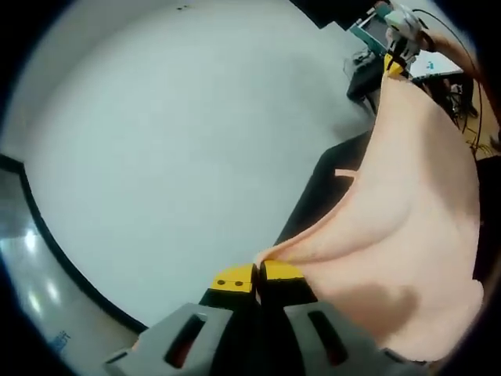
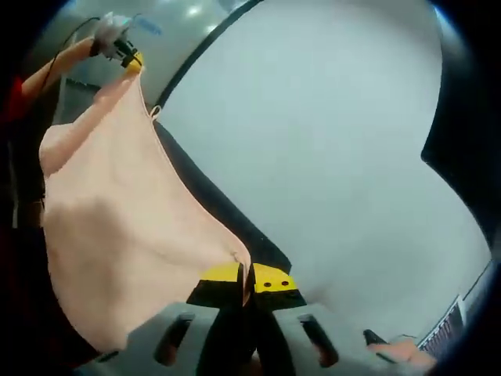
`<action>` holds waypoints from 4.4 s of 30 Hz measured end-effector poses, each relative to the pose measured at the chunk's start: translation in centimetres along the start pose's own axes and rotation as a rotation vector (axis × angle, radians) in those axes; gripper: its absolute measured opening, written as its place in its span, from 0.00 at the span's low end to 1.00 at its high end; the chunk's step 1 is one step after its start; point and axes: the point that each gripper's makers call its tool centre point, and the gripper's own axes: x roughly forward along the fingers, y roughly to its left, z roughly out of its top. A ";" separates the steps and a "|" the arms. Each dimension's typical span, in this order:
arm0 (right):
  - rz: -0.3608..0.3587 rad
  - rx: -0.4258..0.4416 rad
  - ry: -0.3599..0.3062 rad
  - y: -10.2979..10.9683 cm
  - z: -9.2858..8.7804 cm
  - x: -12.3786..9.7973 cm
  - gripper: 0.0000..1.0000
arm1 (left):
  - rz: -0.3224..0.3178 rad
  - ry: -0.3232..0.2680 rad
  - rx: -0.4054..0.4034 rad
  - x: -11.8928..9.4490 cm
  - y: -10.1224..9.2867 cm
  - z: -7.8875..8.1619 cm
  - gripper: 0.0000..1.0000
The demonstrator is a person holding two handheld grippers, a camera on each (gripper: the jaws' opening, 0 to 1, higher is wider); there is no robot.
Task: Fold the towel on the table until its edges align and the towel forms a compact rectangular stack.
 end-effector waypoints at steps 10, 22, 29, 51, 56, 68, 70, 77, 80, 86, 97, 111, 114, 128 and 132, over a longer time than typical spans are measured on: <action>-0.083 -0.034 0.029 -3.3 0.4 2.9 0.01 | 0.020 0.012 0.028 1.4 1.0 -1.4 0.00; -0.139 0.015 0.131 -5.4 -2.3 7.6 0.01 | -0.053 0.014 -0.025 6.1 0.7 -4.0 0.00; -0.132 0.063 0.151 -6.1 -3.1 11.2 0.01 | -0.074 0.057 -0.011 9.5 1.0 -6.3 0.00; 0.022 0.098 0.275 -3.0 -9.0 22.0 0.02 | -0.208 0.169 -0.048 20.8 -2.7 -12.4 0.00; 0.047 0.097 0.312 -1.2 -10.9 23.3 0.02 | -0.268 0.199 -0.110 22.1 -4.9 -13.6 0.01; 0.051 0.084 0.410 0.8 -15.4 25.5 0.13 | -0.279 0.290 -0.232 20.9 -6.0 -18.5 0.46; 0.037 0.103 0.403 0.3 -15.3 25.5 0.14 | -0.240 0.294 -0.255 20.6 -4.9 -19.6 0.48; -0.033 0.205 0.305 -0.9 -13.6 22.4 0.17 | -0.194 0.241 -0.570 16.3 -3.9 -22.2 0.48; -0.072 0.281 0.233 -0.4 -13.2 19.8 0.17 | -0.193 0.249 -0.681 14.4 -4.2 -24.8 0.48; -0.043 0.308 0.049 5.4 -11.9 13.9 0.12 | -0.315 0.175 -0.982 12.0 -7.2 -27.3 0.32; 0.041 0.284 -0.004 11.9 -13.3 10.7 0.05 | -0.369 0.208 -0.775 13.1 -9.2 -26.9 0.06; 0.090 0.328 0.038 13.8 -14.9 11.1 0.00 | -0.382 0.356 -0.587 16.5 -5.7 -27.2 0.06; 0.089 0.321 0.034 13.8 -14.9 11.1 0.00 | -0.381 0.441 -0.496 16.7 -5.0 -28.7 0.06; 0.098 0.318 0.023 13.9 -14.8 11.1 0.00 | -0.272 0.476 -0.510 18.6 -1.4 -30.7 0.12; 0.098 0.310 0.021 13.9 -14.8 11.1 0.00 | -0.256 0.454 -0.551 17.4 -1.7 -31.0 0.48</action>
